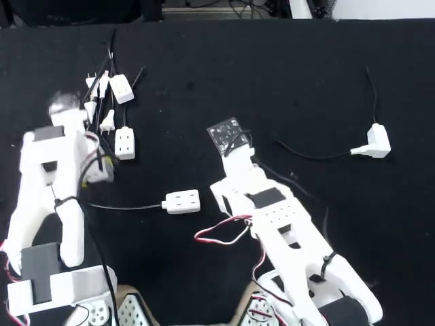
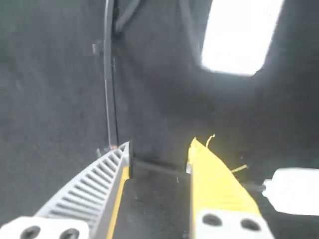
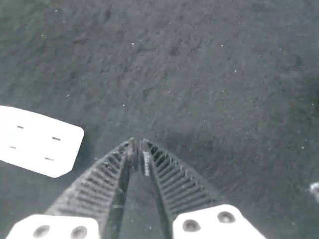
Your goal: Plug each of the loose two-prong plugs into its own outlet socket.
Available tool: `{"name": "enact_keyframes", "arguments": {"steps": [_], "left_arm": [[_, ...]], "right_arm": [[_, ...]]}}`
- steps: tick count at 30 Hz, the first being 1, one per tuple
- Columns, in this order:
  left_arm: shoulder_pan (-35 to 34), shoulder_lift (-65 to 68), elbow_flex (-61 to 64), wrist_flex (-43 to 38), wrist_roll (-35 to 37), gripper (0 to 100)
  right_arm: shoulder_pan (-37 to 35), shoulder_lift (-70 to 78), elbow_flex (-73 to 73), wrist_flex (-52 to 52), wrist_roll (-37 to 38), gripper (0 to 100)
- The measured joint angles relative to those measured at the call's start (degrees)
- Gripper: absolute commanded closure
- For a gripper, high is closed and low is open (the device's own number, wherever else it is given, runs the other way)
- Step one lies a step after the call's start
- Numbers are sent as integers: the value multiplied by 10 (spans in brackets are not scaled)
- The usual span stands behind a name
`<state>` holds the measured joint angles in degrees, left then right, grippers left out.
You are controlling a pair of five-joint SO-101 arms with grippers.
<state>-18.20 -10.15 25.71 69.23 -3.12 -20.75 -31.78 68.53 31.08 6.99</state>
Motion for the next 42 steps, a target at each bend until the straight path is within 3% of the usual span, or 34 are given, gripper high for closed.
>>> {"name": "enact_keyframes", "arguments": {"steps": [4,11,21,26,36,42], "left_arm": [[0,0,-82,-6,-23,690],[1,81,-177,-69,-29,727],[-26,345,-392,-72,-31,730],[-35,424,-492,-16,-36,730],[-68,484,-618,149,-191,730],[-103,485,-632,188,-249,730]], "right_arm": [[0,0,1,-4,0,982],[0,0,1,-4,0,983],[0,0,1,-4,0,983],[0,0,1,-4,0,983],[0,0,1,-4,0,983],[0,0,1,-4,0,983]]}}
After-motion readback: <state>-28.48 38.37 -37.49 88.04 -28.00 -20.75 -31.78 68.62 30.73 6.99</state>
